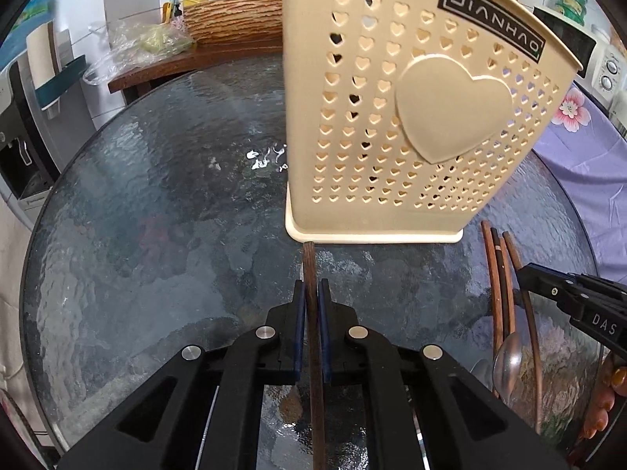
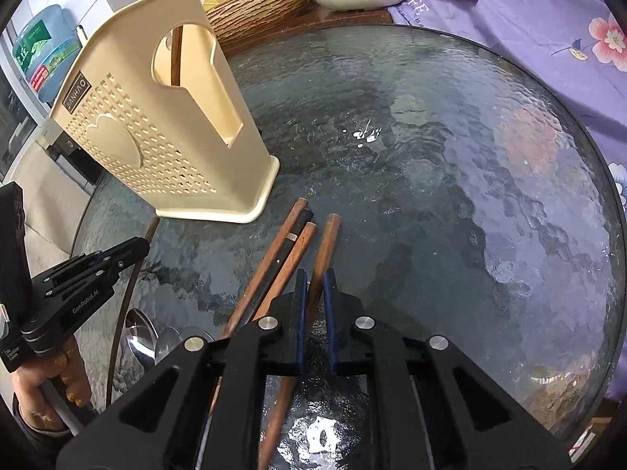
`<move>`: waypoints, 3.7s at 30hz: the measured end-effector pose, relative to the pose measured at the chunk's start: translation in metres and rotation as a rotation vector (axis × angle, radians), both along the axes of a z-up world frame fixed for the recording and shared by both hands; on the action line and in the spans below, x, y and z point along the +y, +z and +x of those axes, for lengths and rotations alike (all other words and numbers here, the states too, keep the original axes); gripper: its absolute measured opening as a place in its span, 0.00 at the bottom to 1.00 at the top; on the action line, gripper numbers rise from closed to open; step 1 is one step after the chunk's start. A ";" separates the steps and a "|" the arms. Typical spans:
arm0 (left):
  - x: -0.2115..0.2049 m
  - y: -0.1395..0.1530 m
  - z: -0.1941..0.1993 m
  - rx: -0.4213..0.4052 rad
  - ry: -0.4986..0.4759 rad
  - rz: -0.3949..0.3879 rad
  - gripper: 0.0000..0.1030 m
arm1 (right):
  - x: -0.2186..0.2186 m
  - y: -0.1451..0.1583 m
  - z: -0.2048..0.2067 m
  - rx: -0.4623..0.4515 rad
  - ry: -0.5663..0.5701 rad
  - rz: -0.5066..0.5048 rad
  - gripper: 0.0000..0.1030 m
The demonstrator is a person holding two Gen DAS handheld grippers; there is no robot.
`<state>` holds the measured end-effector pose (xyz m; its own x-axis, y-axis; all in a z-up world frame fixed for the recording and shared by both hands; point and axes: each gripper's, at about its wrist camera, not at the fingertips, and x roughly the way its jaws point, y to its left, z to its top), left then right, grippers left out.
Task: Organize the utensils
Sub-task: 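Grasp a brown wooden chopstick with the left tool while the right tool grasps another, then lift both held chopsticks upright and carry them over the utensil holder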
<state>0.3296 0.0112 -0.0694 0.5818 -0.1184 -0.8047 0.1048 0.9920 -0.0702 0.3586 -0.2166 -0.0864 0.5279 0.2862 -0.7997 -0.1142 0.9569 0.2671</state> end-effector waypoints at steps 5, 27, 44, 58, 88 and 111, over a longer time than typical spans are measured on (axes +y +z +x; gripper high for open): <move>0.001 0.004 -0.001 -0.012 -0.001 -0.015 0.06 | 0.000 0.002 -0.004 -0.020 -0.002 -0.004 0.01; 0.003 -0.004 -0.006 -0.004 0.004 0.029 0.06 | 0.023 0.007 -0.016 -0.034 0.006 -0.167 0.12; -0.013 -0.004 -0.009 -0.013 -0.024 0.105 0.22 | 0.031 0.003 -0.024 -0.034 0.021 -0.209 0.28; -0.026 -0.004 -0.011 -0.023 -0.040 0.133 0.06 | 0.037 0.001 -0.031 -0.069 0.033 -0.260 0.07; 0.006 0.031 -0.026 -0.095 -0.018 -0.008 0.06 | -0.009 0.033 -0.027 -0.167 0.045 0.086 0.07; 0.012 0.118 -0.090 -0.307 -0.066 -0.140 0.06 | -0.018 0.115 -0.096 -0.407 0.127 0.174 0.07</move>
<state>0.2400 0.0229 0.0487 0.7816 -0.2610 -0.5666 0.2059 0.9653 -0.1607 0.2624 -0.2348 0.0281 0.7412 0.4805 -0.4688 -0.3566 0.8735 0.3314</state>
